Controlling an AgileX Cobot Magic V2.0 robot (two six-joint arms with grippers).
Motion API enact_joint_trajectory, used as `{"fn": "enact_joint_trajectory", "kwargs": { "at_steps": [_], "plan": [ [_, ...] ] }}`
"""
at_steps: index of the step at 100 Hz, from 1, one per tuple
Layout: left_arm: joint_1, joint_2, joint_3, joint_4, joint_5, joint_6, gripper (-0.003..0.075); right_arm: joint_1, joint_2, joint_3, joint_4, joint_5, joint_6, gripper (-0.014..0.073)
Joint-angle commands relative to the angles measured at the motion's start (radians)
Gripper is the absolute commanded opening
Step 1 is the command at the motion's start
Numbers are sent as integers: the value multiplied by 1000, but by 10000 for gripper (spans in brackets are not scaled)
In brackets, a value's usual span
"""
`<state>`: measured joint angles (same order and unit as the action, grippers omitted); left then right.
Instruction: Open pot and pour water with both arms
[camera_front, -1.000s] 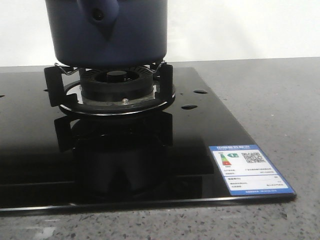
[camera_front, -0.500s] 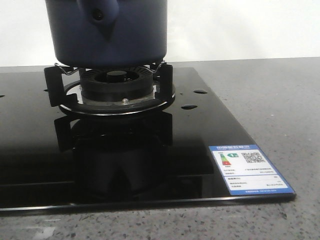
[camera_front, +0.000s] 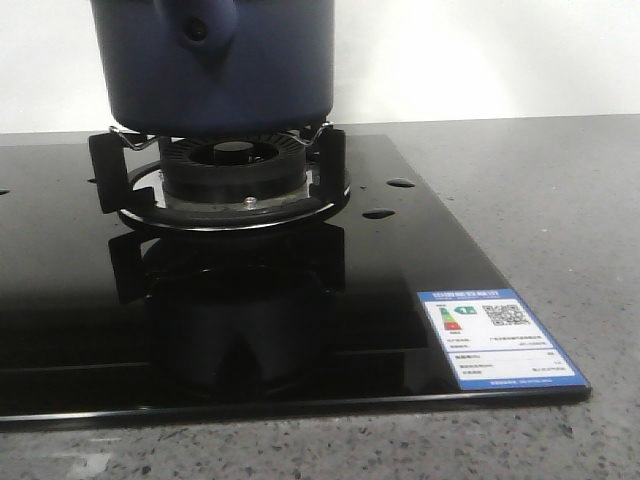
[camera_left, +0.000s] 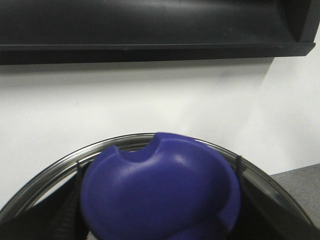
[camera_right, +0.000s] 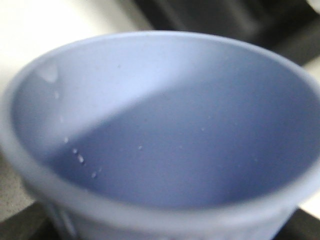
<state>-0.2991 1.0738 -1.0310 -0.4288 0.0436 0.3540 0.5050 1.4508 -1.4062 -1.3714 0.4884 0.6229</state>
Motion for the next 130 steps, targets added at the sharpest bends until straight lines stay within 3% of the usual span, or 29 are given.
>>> {"fn": "enact_joint_trajectory", "kwargs": {
  "at_steps": [1, 23, 41, 58, 81, 102, 130],
  "plan": [
    [3, -24, -38, 7, -91, 0, 400, -65, -85, -29, 59, -62, 87, 247],
    [3, -24, -38, 7, -91, 0, 400, -238, -204, 103, 80, -293, 297, 247],
    [3, -24, -38, 7, -91, 0, 400, -448, -302, 288, 82, -613, 414, 247],
    [3, -24, -38, 7, -89, 0, 400, -648, -357, 453, 164, -837, 417, 247],
    [3, -24, -38, 7, -87, 0, 400, -854, -348, 668, 174, -1115, 366, 247],
    [3, -24, -38, 7, -80, 0, 400, -879, -255, 779, 314, -1186, 131, 248],
    [3, -24, -38, 7, -80, 0, 400, -879, -72, 795, 339, -1268, 41, 247]
  ]
}}
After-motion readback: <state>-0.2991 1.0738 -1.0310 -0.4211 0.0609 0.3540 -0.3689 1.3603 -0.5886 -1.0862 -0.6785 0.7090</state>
